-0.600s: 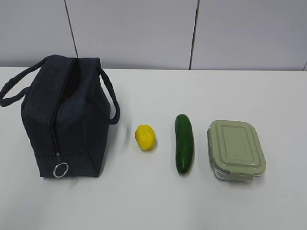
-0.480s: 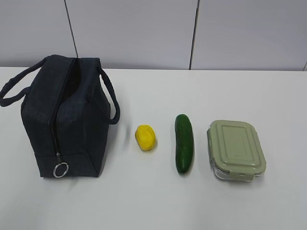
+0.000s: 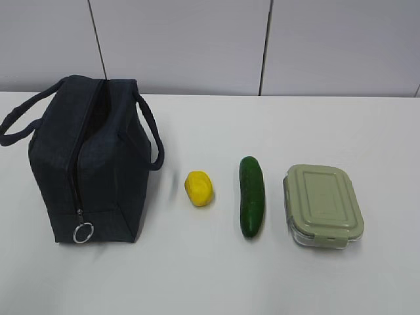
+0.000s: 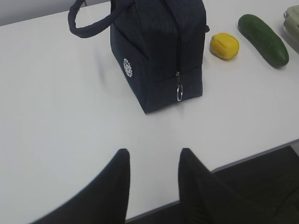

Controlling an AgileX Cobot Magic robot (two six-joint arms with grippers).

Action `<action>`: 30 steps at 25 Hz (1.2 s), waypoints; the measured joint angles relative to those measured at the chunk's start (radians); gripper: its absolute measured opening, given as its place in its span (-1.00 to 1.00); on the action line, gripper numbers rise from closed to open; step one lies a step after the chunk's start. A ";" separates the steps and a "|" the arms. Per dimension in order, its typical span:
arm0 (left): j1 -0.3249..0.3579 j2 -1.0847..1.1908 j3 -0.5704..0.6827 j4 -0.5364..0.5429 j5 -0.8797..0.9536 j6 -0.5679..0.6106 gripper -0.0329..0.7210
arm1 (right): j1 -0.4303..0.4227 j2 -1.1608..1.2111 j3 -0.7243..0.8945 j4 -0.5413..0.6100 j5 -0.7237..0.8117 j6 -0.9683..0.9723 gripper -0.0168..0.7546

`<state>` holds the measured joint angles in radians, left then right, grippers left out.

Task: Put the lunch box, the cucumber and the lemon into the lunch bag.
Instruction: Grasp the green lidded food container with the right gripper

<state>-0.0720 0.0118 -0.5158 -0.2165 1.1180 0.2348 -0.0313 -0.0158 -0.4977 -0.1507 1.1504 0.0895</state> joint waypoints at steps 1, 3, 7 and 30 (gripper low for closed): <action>0.000 0.000 0.000 0.000 0.000 0.000 -0.28 | 0.000 0.000 0.000 0.000 0.000 0.000 0.55; 0.000 0.000 0.000 0.000 0.000 0.000 -0.28 | 0.000 0.000 0.000 0.000 0.000 0.000 0.55; 0.000 0.000 0.000 0.000 0.000 0.000 -0.28 | 0.000 0.000 0.000 0.000 0.000 0.002 0.56; 0.000 0.000 0.000 0.002 0.000 0.000 -0.28 | 0.000 0.000 0.000 0.000 -0.002 0.002 0.55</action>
<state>-0.0720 0.0118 -0.5158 -0.2144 1.1180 0.2348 -0.0313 -0.0158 -0.4977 -0.1507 1.1486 0.0913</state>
